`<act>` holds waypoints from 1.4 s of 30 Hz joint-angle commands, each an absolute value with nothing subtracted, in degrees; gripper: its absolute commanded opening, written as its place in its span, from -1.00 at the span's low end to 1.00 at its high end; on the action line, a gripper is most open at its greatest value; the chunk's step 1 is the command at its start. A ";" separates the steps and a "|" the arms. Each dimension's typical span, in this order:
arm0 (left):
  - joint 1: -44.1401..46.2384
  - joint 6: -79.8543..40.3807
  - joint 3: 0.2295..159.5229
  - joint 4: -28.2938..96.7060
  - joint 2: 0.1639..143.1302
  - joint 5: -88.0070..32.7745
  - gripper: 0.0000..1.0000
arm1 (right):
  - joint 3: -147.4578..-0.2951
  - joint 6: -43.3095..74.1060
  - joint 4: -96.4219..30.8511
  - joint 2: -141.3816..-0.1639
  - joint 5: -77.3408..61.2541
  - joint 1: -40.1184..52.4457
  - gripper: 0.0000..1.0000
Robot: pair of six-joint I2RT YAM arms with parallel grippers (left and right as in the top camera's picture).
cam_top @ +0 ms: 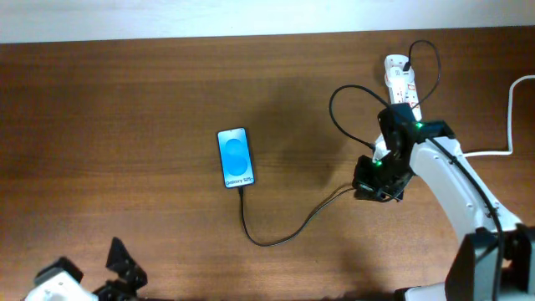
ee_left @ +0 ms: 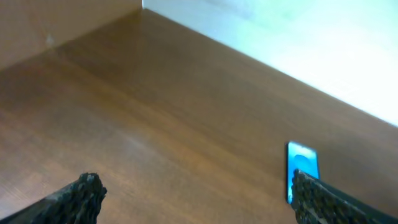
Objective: Plug charger to phone and switch on socket
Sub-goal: 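Move the right gripper up toward the white power strip, then press the orange switch beside the plug with the right gripper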
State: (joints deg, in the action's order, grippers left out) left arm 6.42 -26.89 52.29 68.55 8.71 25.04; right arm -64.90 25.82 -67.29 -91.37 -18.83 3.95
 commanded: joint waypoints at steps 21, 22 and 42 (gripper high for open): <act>6.50 -27.40 50.39 63.96 8.19 11.57 0.98 | -69.89 35.00 -67.81 -79.44 -22.81 -37.60 -0.92; 6.50 -27.40 50.39 63.94 8.19 11.57 0.98 | -69.89 35.00 -66.13 -80.14 -23.66 -37.91 -0.92; 6.50 -27.40 50.39 64.18 8.19 11.57 0.99 | -101.73 47.37 -52.40 -115.52 -27.20 -37.06 -0.91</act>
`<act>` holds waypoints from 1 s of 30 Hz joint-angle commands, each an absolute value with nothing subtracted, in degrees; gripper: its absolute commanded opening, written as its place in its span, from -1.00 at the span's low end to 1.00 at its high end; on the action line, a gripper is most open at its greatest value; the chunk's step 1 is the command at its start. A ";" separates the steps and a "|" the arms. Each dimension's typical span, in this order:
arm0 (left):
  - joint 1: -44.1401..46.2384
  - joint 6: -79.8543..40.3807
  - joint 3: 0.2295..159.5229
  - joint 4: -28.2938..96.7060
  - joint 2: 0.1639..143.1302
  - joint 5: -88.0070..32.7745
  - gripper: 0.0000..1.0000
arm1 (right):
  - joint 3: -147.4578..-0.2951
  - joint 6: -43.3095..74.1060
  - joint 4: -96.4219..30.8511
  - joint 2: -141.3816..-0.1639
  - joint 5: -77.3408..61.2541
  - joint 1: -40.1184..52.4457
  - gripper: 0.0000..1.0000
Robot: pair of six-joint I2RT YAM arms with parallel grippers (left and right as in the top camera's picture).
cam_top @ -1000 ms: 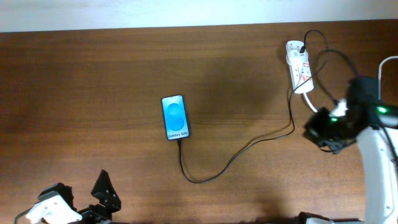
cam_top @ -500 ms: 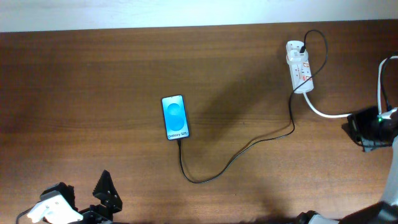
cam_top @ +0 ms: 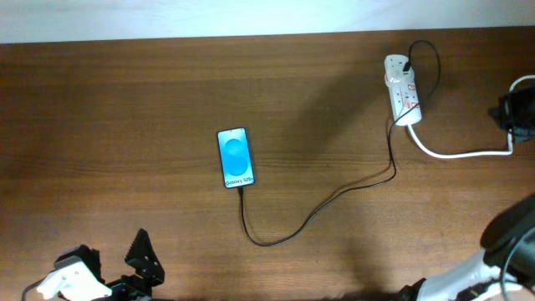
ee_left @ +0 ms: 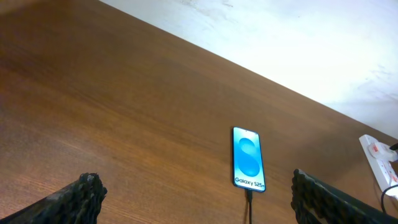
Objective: Plug charger to phone and switch on socket
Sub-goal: 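Press the orange switch beside the plug with the right gripper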
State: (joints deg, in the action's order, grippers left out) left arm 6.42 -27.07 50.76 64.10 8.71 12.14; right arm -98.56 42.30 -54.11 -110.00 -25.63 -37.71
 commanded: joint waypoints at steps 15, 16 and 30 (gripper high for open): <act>6.50 -27.79 50.37 72.75 8.19 11.57 0.98 | -101.91 62.35 -31.83 -129.10 -31.46 -27.22 -0.92; 6.50 -27.79 50.37 72.77 8.19 11.55 0.98 | -101.91 62.70 -30.96 -130.04 -31.07 -26.61 -0.92; 6.50 -27.79 50.37 72.75 8.19 11.55 0.98 | -101.91 66.61 -23.66 -133.43 -31.31 -23.53 -0.92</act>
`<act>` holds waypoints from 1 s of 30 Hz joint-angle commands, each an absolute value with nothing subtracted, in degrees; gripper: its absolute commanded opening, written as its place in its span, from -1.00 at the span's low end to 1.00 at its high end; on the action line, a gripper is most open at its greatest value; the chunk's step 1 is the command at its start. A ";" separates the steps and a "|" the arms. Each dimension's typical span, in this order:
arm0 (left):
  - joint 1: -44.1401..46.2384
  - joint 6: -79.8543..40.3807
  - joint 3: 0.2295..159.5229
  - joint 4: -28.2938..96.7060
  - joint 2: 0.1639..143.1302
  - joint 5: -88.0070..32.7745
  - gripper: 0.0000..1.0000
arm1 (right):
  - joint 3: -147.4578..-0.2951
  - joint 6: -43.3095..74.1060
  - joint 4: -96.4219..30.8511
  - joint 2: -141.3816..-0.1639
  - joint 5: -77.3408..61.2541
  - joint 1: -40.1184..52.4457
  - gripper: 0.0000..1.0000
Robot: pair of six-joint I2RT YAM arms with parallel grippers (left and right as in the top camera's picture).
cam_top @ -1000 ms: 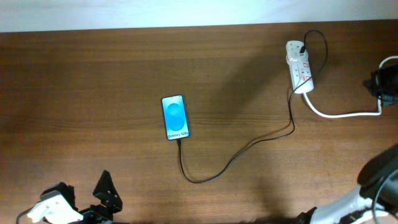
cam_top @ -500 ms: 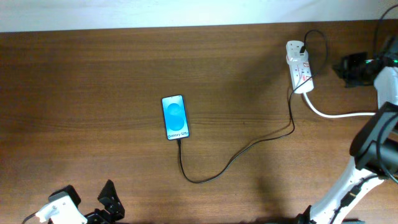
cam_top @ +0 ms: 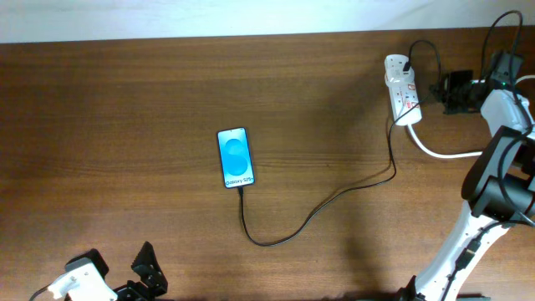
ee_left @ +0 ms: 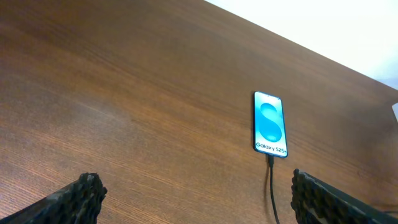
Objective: Plug charger to phone and switch on socket
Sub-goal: 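Press the orange switch beside the plug with the right gripper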
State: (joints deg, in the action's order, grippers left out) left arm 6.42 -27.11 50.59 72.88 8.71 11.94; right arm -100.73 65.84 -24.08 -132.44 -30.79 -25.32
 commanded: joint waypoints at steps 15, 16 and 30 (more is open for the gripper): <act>6.50 -27.79 50.37 72.75 8.19 11.57 0.98 | -101.91 66.98 -23.75 -133.49 -31.29 -20.73 -0.92; 6.50 -27.79 50.37 72.75 8.19 11.57 0.98 | -101.91 66.96 -23.75 -133.51 -31.27 -20.64 -0.92; 6.50 -27.79 50.37 72.75 8.19 11.55 0.98 | -101.91 66.96 -23.46 -136.40 -30.87 -19.46 -0.92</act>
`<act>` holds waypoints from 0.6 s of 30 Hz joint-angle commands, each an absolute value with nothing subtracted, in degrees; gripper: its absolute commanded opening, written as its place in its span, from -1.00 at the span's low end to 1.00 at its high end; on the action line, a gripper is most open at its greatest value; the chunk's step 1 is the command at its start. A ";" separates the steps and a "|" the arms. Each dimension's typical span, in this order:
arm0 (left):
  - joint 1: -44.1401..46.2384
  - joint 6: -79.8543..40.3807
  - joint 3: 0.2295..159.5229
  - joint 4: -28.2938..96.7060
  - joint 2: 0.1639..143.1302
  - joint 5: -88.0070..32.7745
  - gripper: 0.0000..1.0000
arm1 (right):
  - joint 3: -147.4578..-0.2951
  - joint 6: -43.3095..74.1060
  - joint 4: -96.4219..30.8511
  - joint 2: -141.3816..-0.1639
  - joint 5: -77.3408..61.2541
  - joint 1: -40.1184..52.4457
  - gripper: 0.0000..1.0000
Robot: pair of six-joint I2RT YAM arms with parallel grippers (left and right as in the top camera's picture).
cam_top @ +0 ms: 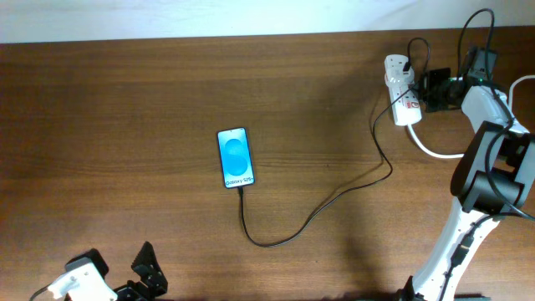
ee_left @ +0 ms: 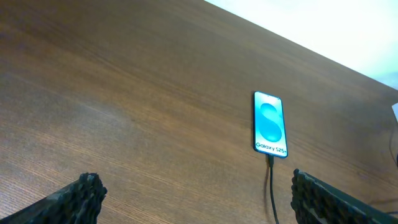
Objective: Plug charger to phone and switch on socket
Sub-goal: 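Press the orange switch beside the plug with the right gripper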
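The phone (cam_top: 235, 157) lies face up mid-table with its blue screen lit, and it also shows in the left wrist view as the phone (ee_left: 270, 124). A black charger cable (cam_top: 276, 238) is plugged into its lower end and curves right and up to the white power strip (cam_top: 398, 84). My right gripper (cam_top: 430, 89) is right beside the strip's right side; its jaws are too small and dark to read. My left gripper (ee_left: 199, 202) stands open low at the table's front left, with nothing between its fingers (ee_left: 87, 194).
The strip's thick white lead (cam_top: 456, 154) runs off to the right under my right arm (cam_top: 481, 159). A loop of black cable rises behind the strip near the wall. Bare brown table (cam_top: 109, 125) lies left of the phone.
My right gripper has moved left, from a short way right of the power strip to right against it. The cable below the strip now bows further left. The left arm has not moved.
My right gripper was first low over the cable below the strip. Then it was off at the table's right edge, and the cable lay straighter. Then it stood right of the strip, and now beside it. The left wrist view turned until the phone was in sight.
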State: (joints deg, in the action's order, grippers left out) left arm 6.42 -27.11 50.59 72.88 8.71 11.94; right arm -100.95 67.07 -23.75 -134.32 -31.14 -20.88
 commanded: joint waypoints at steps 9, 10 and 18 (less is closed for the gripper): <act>6.50 -27.79 50.37 72.77 8.19 11.55 0.98 | -101.91 66.94 -19.29 -136.40 -34.09 -19.44 -0.91; 6.50 -27.79 50.37 72.75 8.19 11.57 0.98 | -101.91 66.92 -19.57 -136.40 -34.04 -19.42 -0.92; 6.50 -27.79 50.37 72.77 8.19 11.57 0.98 | -101.84 66.87 -20.86 -136.46 -33.71 -18.06 -0.92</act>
